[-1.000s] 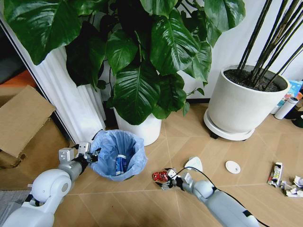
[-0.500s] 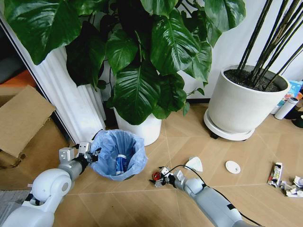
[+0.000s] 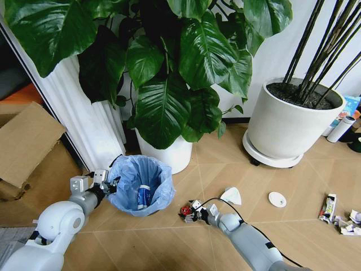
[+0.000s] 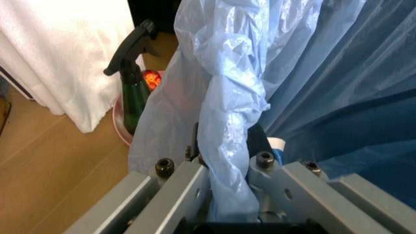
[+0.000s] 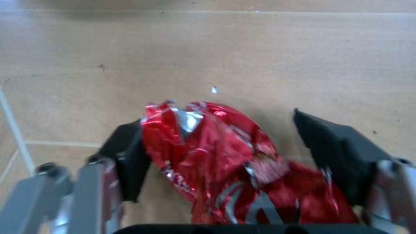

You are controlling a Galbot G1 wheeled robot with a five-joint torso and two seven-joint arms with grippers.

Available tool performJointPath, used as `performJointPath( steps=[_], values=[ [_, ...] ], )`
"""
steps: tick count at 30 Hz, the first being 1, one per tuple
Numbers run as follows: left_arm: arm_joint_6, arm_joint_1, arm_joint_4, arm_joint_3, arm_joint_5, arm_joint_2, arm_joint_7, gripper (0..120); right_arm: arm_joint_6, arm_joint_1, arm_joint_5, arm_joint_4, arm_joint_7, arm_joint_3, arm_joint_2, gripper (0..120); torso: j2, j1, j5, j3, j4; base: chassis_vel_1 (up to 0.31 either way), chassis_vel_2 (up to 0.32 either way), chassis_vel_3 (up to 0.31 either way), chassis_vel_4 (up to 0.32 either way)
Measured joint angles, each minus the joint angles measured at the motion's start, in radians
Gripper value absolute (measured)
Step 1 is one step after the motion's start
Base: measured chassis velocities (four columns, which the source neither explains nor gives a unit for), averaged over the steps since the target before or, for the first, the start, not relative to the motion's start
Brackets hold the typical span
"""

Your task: Pick up the trash bin and place the garbage on the floor into it.

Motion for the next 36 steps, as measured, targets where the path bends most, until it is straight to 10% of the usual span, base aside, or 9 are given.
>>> performJointPath(
  steps=[18,36],
  values=[
    [0.001,0.0,-0.004,0.002,0.0,-0.001,0.002,0,0.003,-0.008,-0.003,0.012,0.008,0.01,-0.002,22,0.0,0.0,0.0,0.0,0.0,0.0,0.0,0.0,0.0],
    [0.001,0.007,-0.01,0.002,0.006,-0.003,0.008,0,-0.008,-0.106,0.039,0.215,0.066,0.114,-0.055,22,0.0,0.0,0.0002,0.0,-0.0001,0.0,0.0,0.0,0.0]
  ],
)
